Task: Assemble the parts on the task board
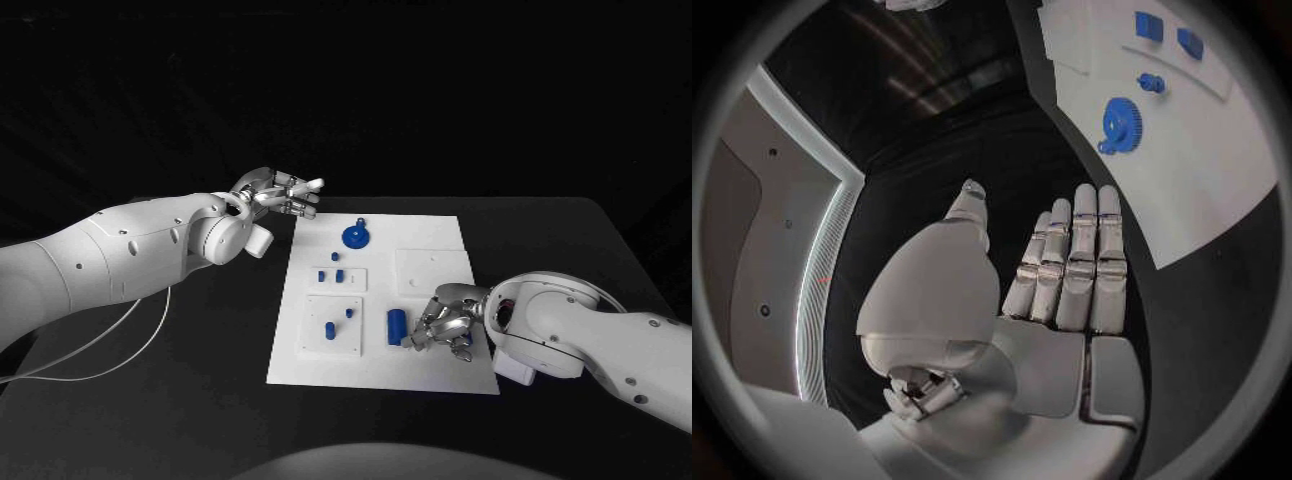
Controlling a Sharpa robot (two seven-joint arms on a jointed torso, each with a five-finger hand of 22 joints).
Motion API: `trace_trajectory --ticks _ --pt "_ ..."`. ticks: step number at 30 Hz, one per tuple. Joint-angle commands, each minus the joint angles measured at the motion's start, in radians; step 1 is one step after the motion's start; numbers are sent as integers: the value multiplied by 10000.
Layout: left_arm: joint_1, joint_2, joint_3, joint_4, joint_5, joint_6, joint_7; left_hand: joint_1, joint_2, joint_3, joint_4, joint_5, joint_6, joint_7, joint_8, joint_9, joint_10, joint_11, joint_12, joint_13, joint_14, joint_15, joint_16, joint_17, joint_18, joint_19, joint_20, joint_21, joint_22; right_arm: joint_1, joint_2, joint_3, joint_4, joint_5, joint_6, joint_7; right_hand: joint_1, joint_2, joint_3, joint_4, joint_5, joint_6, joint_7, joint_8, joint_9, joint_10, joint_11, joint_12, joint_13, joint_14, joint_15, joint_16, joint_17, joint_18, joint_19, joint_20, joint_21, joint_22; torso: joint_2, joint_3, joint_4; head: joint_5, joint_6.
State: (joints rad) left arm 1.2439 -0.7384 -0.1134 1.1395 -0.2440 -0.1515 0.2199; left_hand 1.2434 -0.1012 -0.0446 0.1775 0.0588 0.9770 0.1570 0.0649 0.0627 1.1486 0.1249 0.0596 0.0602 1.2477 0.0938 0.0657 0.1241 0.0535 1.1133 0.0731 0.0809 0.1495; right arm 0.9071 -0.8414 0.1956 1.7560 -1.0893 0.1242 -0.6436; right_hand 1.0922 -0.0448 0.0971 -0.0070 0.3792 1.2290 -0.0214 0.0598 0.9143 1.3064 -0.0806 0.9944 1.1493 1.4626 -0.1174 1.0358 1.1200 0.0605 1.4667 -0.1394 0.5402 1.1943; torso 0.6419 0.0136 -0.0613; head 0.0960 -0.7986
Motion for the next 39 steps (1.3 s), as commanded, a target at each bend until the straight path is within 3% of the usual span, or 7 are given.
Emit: trace_trajectory --ticks 1,8,25,27,31,37,39 --pt "-8 4 6 24 -32 142 29 -32 97 -6 -68 38 36 -21 -10 14 -65 7 6 15 -75 28 -23 14 -51 -29 74 44 -14 -14 48 0 -45 -148 -172 -174 -72 5 -32 66 -105 73 1 51 22 71 25 50 16 -16 -79 19 -4 -101 450 -77 -18 -14 -3 3 -2 0 -5" --pt "-8 -5 5 26 -40 147 19 -32 97 -6 -68 38 36 -21 -10 14 -65 7 6 15 -75 28 -23 14 -51 -29 74 44 -14 -30 86 -1 -131 -260 -380 -289 -109 228 -46 154 -244 54 5 50 66 81 25 56 29 -19 -78 12 -17 -98 452 -77 -16 -23 -5 7 -10 11 0" --pt "-8 -25 4 27 -53 165 3 -32 97 -6 -68 38 36 -21 -10 14 -65 7 6 15 -75 28 -23 14 -51 -29 74 44 -14 -52 -140 15 33 -143 -334 -90 -144 39 -196 108 -250 50 18 43 62 60 35 10 10 -23 -74 -11 -44 -97 446 -73 -25 -42 -6 5 -12 -17 4" --pt "-8 -31 4 26 -54 164 5 -32 97 -6 -68 38 36 -21 -10 14 -65 7 6 15 -75 28 -23 14 -51 -29 74 44 -14 -53 -215 94 65 -24 -335 -78 -87 30 -275 185 -333 -14 44 46 -27 77 54 76 68 -18 -62 13 -30 -88 451 -62 4 -38 -7 4 -14 -15 12" --pt "-8 -34 3 21 -55 134 26 -32 97 -6 -68 38 36 -21 -10 14 -65 7 6 15 -75 28 -23 14 -51 -29 74 44 -14 -53 -421 473 64 269 -292 -115 -23 61 -337 221 -356 -87 71 38 -87 91 68 221 209 -10 -52 72 8 -74 450 -51 67 -9 -11 4 -28 -5 38" --pt "-8 -40 3 40 -52 76 82 -32 97 -6 -68 38 36 -21 -10 14 -65 7 6 15 -75 28 -23 14 -51 -29 74 44 -14 -37 -830 934 -136 369 11 -260 89 100 -357 126 -388 -181 117 39 -380 192 98 663 609 1 -33 261 153 -52 457 -33 249 95 -14 -3 -23 -102 63" --pt "-8 -53 3 53 -52 56 101 -15 88 -3 -40 38 39 -23 -10 14 -49 3 7 16 -62 24 -18 17 -50 -24 72 51 -19 -30 -972 1039 -220 359 121 -322 121 138 -368 21 -397 -202 126 40 -517 213 106 796 766 -1 -26 355 233 -21 459 -27 353 159 -7 0 -23 -166 74"
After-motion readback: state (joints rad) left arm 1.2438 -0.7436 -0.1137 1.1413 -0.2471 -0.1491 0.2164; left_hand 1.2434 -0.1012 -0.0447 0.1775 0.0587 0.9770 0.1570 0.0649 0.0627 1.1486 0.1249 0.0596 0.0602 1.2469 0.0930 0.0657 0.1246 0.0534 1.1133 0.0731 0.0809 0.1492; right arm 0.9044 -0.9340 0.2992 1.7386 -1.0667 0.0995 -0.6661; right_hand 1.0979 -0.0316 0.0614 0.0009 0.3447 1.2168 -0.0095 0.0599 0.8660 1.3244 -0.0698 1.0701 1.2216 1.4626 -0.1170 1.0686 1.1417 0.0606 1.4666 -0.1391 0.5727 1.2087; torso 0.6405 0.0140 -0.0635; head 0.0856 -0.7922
